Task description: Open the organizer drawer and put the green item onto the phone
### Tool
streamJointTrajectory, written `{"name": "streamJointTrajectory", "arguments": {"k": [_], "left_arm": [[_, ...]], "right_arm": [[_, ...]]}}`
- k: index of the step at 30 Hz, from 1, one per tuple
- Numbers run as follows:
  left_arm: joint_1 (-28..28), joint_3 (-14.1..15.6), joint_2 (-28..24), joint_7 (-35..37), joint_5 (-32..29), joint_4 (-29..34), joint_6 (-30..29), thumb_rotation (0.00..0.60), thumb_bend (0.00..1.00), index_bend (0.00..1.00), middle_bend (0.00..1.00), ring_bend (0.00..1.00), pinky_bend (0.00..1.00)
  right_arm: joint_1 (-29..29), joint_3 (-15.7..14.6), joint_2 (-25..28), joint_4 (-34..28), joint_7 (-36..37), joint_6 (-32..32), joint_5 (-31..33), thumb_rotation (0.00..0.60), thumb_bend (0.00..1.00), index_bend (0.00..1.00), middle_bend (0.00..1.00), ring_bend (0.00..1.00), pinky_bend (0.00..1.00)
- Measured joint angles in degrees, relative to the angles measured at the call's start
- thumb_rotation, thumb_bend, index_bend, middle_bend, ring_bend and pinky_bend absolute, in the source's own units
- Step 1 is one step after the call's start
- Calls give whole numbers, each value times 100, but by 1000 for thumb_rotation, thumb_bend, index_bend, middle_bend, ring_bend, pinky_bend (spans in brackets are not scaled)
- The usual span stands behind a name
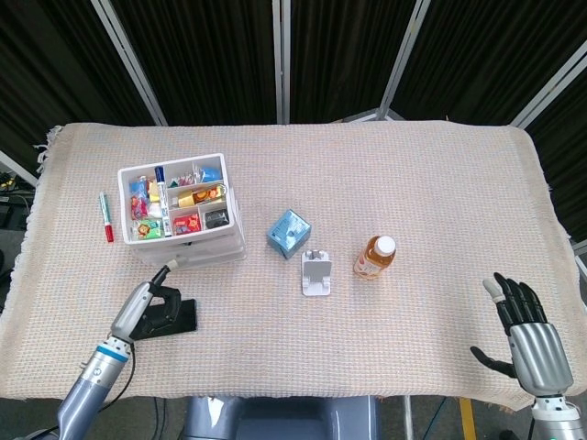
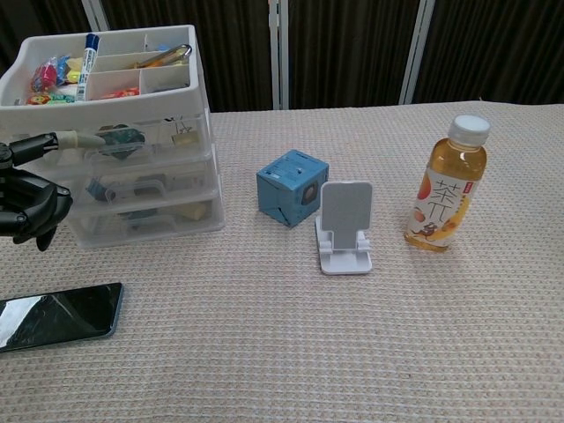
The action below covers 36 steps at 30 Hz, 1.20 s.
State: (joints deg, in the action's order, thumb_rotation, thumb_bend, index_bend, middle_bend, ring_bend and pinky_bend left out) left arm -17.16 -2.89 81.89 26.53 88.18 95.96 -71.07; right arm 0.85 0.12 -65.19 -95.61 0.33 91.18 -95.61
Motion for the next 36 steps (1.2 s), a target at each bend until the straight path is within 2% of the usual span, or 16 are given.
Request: {"name": "streamJointTrajectory", "arguments": {"k": [9,15,30,36], "left_arm": [[337,-69,-100,-2388,144,316,-837,600,770,165,778,784,614],[428,-245,-237,-3252,-258,626,-951,600,770,184,790,799,627],[173,-566,-260,-3853,-1292,663,-398,600,770,204,804,809,633],[52,-595,-255,-3943,-1531,763,-186,600,770,289,804,809,633]], "right_arm": [[-10,-9,-6,-3,-15,17,-21,600,16,0,0,0,0],[-6,-15,-18,5,-37,1,-23,600,17,0,0,0,0],[5,-15,-58,25,-107,-41,0,600,16,0,0,0,0],[-1,-15,-54,10,-112,-34,3,600,15,0,0,0,0]]}}
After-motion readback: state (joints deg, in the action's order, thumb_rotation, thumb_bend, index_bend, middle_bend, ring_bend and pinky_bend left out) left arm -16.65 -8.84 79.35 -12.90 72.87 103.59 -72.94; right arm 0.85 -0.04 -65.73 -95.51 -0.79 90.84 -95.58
